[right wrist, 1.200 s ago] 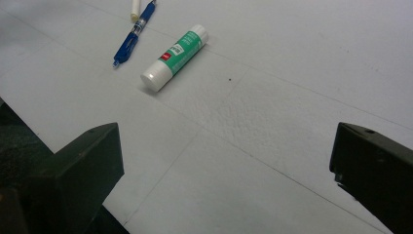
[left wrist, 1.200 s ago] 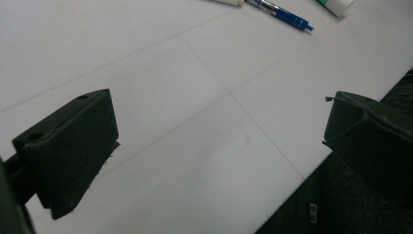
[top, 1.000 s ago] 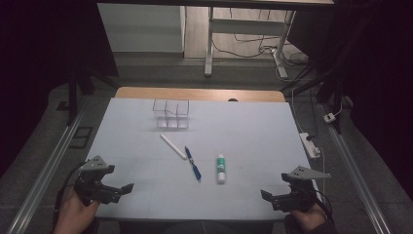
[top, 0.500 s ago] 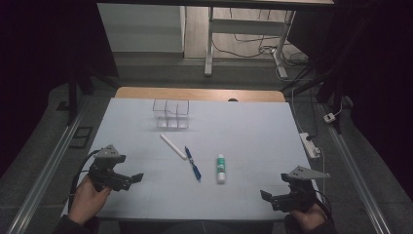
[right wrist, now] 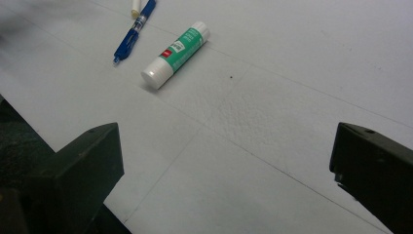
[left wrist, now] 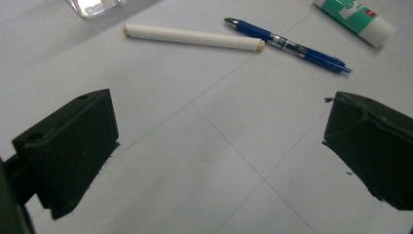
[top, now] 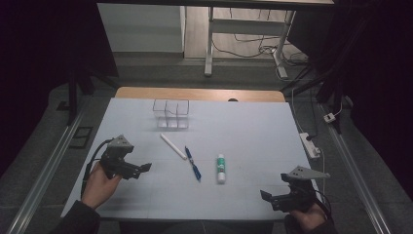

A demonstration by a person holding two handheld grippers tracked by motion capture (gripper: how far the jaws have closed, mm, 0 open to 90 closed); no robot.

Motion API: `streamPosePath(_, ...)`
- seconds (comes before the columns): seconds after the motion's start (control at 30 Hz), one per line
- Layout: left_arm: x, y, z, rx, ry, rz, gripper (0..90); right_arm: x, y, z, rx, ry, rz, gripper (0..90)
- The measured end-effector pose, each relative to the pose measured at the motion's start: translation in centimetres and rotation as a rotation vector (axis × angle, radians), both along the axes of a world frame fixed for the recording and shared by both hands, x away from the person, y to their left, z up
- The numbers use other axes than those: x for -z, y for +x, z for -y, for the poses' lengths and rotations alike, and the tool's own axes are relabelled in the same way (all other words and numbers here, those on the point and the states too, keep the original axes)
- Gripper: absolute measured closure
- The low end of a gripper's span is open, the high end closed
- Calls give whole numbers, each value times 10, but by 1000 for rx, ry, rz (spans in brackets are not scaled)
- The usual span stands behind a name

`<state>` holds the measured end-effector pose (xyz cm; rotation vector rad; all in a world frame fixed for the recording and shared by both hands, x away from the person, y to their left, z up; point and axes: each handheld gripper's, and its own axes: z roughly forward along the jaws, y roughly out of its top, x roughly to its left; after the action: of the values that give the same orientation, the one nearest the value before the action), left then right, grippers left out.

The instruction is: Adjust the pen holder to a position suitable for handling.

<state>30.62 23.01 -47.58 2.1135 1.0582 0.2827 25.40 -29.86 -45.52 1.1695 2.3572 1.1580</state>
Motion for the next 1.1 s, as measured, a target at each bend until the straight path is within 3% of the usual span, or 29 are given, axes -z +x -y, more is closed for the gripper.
streamPosePath(0.4, -2, 34, 4, -44, -14, 7, 0, 0, 0, 0, 1, -1, -1, 0)
streamPosePath(0.7, 2, 62, 9, -50, 29, 15, 0, 0, 1, 0, -3, 4, -5, 0)
streamPosePath(0.97, 8, 83, 11, -55, 28, 5, 0, 0, 1, 0, -5, 0, -7, 0)
streamPosePath(1.1, 9, 94, 13, -69, 59, 13, 37, 0, 1, 0, -7, 1, -8, 0)
